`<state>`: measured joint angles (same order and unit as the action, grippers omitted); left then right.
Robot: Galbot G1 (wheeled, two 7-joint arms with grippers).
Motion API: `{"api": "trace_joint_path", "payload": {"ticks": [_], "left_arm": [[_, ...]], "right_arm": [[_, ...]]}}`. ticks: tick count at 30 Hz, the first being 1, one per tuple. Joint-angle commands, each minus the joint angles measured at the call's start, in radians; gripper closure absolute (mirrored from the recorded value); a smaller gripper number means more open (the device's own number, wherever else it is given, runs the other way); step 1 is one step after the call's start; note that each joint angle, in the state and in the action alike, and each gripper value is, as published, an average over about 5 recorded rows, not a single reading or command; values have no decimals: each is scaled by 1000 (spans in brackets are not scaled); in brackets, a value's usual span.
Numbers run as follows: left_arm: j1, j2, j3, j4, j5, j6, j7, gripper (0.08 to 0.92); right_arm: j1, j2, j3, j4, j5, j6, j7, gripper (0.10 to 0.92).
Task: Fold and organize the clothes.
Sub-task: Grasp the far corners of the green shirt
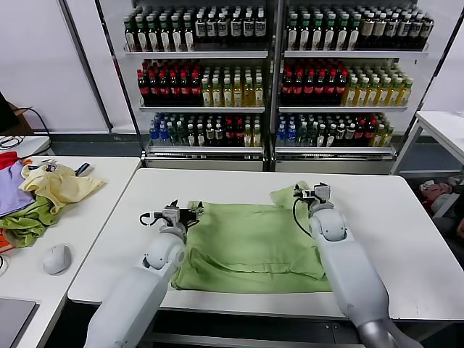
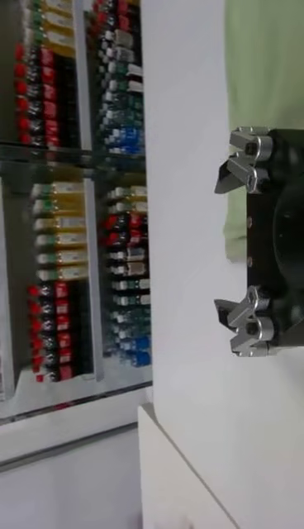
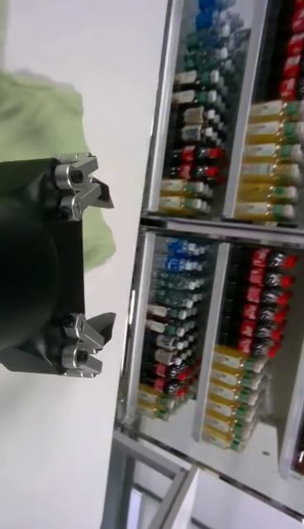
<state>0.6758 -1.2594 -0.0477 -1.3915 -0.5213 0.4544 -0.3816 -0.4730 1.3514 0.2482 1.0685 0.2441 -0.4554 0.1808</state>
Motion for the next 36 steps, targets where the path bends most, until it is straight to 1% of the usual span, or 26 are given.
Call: {"api": "trace_joint_path", "payload": {"ticks": [1, 9, 11, 12, 20, 26, 30, 33, 34, 36], "left_arm": [[-71, -47, 32, 135, 29, 17, -4, 177], [-68, -57, 35, 139, 14, 50, -3, 179], [-62, -56, 35, 131, 1, 67, -2, 190], [-60, -56, 34, 127, -6, 75, -1, 208], [-54, -53, 29, 114, -67, 107, 2, 406], [-43, -47, 27, 81, -91, 93, 11, 597], [-15, -29, 26, 31, -104, 45, 17, 718], [17, -7, 19, -28, -119, 1, 17, 794], [28, 2, 16, -49, -125, -12, 16, 811], [52, 18, 7, -92, -139, -31, 16, 836]], "right_arm": [[104, 49, -11, -197, -15, 6, 7, 203], [123, 75, 12, -262, 16, -6, -16, 204], [120, 77, 9, -262, 28, -7, -21, 222], [119, 77, 9, -262, 32, -9, -24, 240], [108, 77, 18, -250, 55, -48, -39, 465], [79, 61, 13, -192, 80, -59, -47, 638], [37, 39, 7, -111, 105, -41, -52, 750], [-11, 15, 4, -12, 122, -18, -50, 836], [-28, 7, 4, 26, 129, -11, -49, 865], [-61, -9, 8, 102, 144, -1, -44, 897]]}}
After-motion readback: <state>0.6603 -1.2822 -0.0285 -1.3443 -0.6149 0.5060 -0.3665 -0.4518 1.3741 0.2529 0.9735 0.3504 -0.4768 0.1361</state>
